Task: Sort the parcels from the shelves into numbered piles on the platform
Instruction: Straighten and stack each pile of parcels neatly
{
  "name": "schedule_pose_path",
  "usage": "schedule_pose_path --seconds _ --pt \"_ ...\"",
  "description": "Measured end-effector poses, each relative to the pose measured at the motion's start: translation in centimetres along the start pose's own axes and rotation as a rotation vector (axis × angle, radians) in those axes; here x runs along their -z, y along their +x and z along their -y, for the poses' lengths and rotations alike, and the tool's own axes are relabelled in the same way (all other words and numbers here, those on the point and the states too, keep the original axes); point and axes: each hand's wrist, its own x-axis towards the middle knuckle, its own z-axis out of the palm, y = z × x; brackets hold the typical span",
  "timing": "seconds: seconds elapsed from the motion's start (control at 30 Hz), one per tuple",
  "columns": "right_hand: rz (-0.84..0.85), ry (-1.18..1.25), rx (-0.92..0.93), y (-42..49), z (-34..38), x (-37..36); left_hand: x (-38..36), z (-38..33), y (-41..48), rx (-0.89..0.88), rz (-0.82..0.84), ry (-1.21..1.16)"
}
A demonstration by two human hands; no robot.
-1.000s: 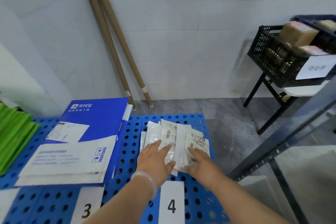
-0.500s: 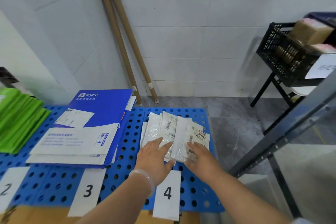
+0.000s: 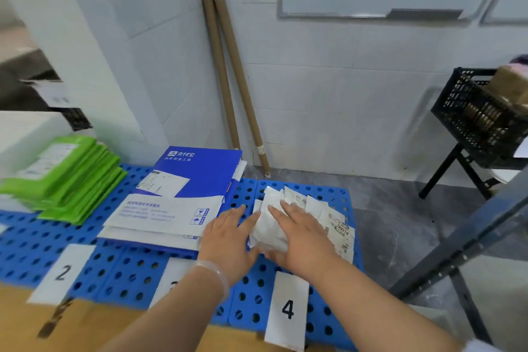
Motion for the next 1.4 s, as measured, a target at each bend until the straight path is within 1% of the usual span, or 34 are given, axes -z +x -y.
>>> schedule_pose_path --seconds 0.2,0.37,0.5,0.63,0.73,0.87,0.97,1.07,1.17,1.4 --pt "-0.035 -0.056 0.187 2.8 9.2 -0.1 4.5 8.0 -3.8 0.148 -0.116 -0.023" --pt "-0.059 -0.074 0.343 4.5 20.6 -2.8 8.8 16.9 -9.3 0.231 -0.213 0.009" --pt "-0.016 -0.062 0.425 5.2 31.1 -6.6 11.9 26.3 -15.3 0.349 -0.221 0.038" --pt "-0.011 -0.053 0.52 6.0 41.4 -10.0 14.2 34.5 -20.7 0.403 -0.212 0.05" --pt "0.017 -0.042 0.562 6.3 47.4 -11.7 15.0 39.5 -23.1 0.459 -0.225 0.02" --pt "0.04 -0.026 0.554 7.6 51.6 -13.2 15.2 44.9 -24.0 0.479 -0.203 0.027" --pt "0.03 -0.062 0.526 10.7 53.7 -13.9 15.8 49.0 -23.1 0.504 -0.208 0.045" --pt "0.006 -0.06 0.501 14.2 55.2 -13.7 16.5 52.2 -20.8 0.505 -0.223 0.06" --pt "-0.06 -0.073 0.485 18.1 56.6 -13.8 16.8 55.1 -18.0 0.476 -0.222 0.048" --pt "-0.065 -0.028 0.402 26.7 58.9 -14.5 17.4 61.2 -11.6 0.47 -0.19 0.015"
